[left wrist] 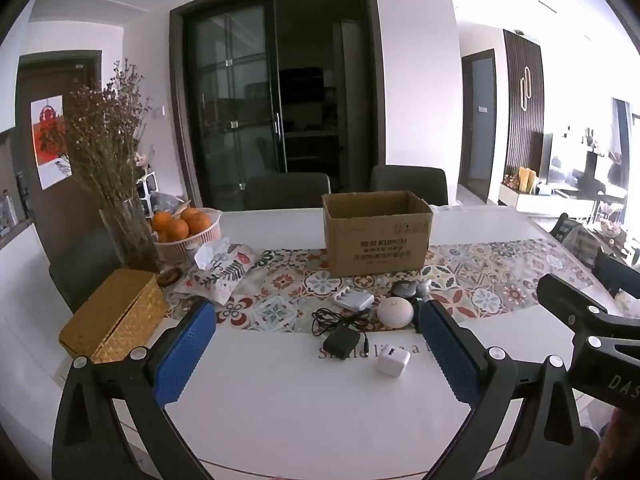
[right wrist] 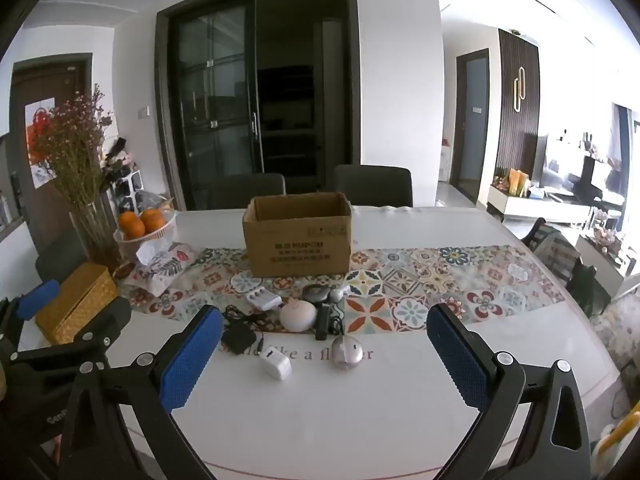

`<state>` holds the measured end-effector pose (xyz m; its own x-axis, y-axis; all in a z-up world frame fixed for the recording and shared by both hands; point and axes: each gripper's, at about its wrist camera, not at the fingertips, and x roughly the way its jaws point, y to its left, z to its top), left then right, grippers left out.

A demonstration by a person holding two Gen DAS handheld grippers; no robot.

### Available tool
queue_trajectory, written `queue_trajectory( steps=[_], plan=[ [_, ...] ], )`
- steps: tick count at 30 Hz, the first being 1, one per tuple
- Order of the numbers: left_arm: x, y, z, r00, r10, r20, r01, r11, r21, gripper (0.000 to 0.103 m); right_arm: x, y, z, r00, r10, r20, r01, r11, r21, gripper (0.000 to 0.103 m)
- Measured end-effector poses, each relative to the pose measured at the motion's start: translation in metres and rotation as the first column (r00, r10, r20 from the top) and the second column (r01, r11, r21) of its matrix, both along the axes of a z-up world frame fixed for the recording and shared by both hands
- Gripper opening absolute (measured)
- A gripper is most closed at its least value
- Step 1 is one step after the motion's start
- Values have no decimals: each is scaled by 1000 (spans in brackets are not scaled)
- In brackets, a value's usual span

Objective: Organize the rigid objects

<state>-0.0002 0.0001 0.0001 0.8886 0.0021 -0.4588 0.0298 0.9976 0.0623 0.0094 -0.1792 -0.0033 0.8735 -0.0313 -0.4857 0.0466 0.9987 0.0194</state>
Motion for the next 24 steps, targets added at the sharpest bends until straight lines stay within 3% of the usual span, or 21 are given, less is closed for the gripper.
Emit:
queue_trajectory(
  steps=[7, 24],
  plan=[
    [1, -3, -1, 999, 45, 12, -45, 999, 3, 103, 0, -2, 1, 1000, 4, 7, -4, 1000, 6, 103],
    [9, 7, 0, 999, 47, 23, -47, 999, -7, 103, 11, 4, 2, 1000, 5, 2, -5, 1000, -6, 103]
  ],
)
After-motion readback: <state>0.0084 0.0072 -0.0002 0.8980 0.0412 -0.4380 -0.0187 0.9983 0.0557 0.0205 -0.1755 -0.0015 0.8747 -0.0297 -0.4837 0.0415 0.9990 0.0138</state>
